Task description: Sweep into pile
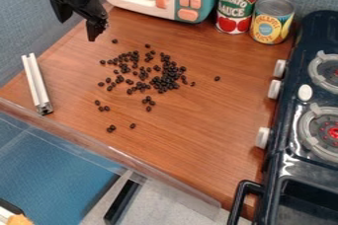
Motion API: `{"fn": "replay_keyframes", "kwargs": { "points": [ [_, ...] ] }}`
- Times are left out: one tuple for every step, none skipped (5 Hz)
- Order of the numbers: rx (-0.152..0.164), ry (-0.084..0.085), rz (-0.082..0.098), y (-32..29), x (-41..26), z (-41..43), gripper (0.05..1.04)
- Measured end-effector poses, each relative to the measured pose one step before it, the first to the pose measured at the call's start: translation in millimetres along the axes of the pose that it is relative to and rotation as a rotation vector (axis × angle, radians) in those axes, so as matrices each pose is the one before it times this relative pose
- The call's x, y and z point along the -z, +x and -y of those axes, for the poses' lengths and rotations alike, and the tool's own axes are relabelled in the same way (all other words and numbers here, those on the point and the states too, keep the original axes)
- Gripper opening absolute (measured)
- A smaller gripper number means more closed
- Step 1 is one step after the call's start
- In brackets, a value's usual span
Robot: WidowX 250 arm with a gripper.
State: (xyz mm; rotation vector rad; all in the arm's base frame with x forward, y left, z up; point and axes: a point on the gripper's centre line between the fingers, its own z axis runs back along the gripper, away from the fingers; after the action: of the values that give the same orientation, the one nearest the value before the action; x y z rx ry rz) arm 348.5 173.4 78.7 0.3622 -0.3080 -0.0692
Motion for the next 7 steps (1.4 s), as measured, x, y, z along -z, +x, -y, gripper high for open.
{"fn": "replay_keyframes", "kwargs": {
  "points": [
    [0.0033, -0.02, -0.0267, -4.89, 9.48, 5.72, 0.999],
    [-0.029, -0.0432, -0.0108, -9.33, -1.53, -6.5, 0.999],
    [-0.0761, -0.0193, 0.0123, -10.79, -12.81, -20.18, 0.999],
    [-0.0583, -0.0368, 0.0114, -12.77, -8.53, -16.13, 0.999],
    [-0.1488, -0.0426, -0.0444, -20.08, 2.72, -7.94, 0.999],
    [-0.1042, 0.001, -0.0648, -15.87, 4.34, 0.24, 0.999],
    [-0.0362, 0.0473, -0.0568, -14.47, 9.22, -2.48, 0.999]
  ]
}}
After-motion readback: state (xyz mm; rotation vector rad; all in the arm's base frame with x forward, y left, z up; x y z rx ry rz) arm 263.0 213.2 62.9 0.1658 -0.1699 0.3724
